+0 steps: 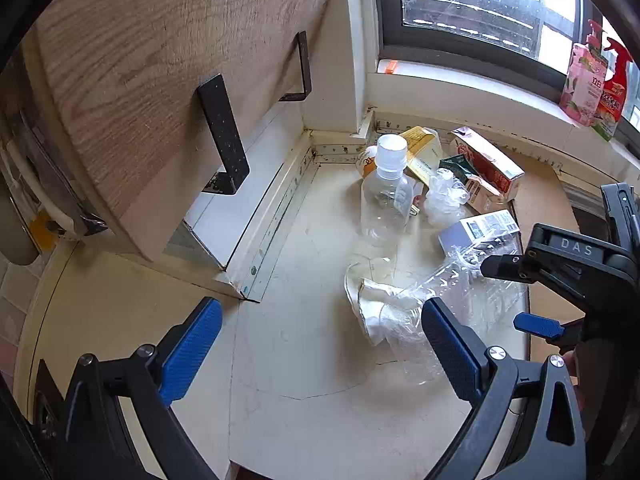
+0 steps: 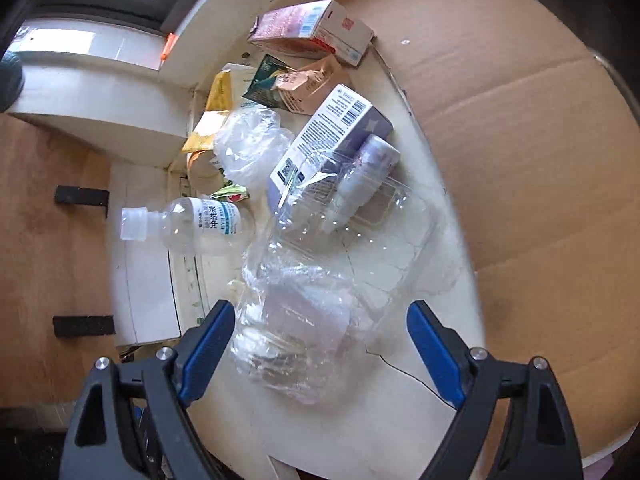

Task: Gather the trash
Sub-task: 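Grasp the white tissue with the left tool while the right tool grasps the clear plastic container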

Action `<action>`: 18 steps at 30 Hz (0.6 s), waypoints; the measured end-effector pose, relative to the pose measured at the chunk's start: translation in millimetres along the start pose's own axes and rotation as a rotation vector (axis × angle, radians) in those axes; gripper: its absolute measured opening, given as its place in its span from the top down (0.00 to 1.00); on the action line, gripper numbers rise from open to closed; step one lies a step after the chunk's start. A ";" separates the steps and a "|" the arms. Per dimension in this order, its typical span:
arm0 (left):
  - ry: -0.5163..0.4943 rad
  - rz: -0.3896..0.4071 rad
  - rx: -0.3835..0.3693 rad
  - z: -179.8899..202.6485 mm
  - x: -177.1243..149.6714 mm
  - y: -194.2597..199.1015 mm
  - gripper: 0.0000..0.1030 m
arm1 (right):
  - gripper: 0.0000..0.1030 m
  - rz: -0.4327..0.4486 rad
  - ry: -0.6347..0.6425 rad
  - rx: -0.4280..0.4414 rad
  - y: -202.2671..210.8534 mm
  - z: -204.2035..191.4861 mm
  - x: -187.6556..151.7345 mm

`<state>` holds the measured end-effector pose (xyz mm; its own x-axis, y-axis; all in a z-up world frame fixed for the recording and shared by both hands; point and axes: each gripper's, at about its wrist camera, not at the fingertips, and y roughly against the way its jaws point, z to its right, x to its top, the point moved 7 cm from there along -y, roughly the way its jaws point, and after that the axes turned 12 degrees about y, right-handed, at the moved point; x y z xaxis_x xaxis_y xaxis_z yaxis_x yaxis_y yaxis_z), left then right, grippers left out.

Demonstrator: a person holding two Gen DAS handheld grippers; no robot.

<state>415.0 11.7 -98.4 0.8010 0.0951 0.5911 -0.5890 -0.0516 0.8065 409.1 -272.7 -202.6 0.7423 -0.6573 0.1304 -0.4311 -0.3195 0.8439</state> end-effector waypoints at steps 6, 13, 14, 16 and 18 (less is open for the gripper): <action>0.032 -0.003 0.019 -9.4 -0.8 -11.3 0.04 | 0.13 -0.008 -0.058 -0.063 -27.1 -1.9 12.9; 0.069 -0.009 0.031 -24.5 -7.1 -14.5 0.04 | 0.06 -0.001 0.015 -0.184 -47.6 -17.8 19.7; 0.075 -0.010 0.031 -26.5 -7.9 -14.6 0.04 | 0.04 -0.003 0.036 -0.198 -50.1 -20.4 20.3; 0.085 -0.011 0.033 -30.3 -8.5 -15.2 0.04 | 0.04 -0.012 0.074 -0.221 -53.5 -24.9 20.0; 0.091 -0.014 0.035 -32.9 -8.8 -17.0 0.04 | 0.04 -0.025 0.108 -0.221 -55.4 -29.5 18.9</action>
<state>414.4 44.4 -117.7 0.7948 0.1858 0.5777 -0.5729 -0.0841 0.8153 462.2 -247.3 -231.5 0.8068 -0.5707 0.1530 -0.2983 -0.1698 0.9392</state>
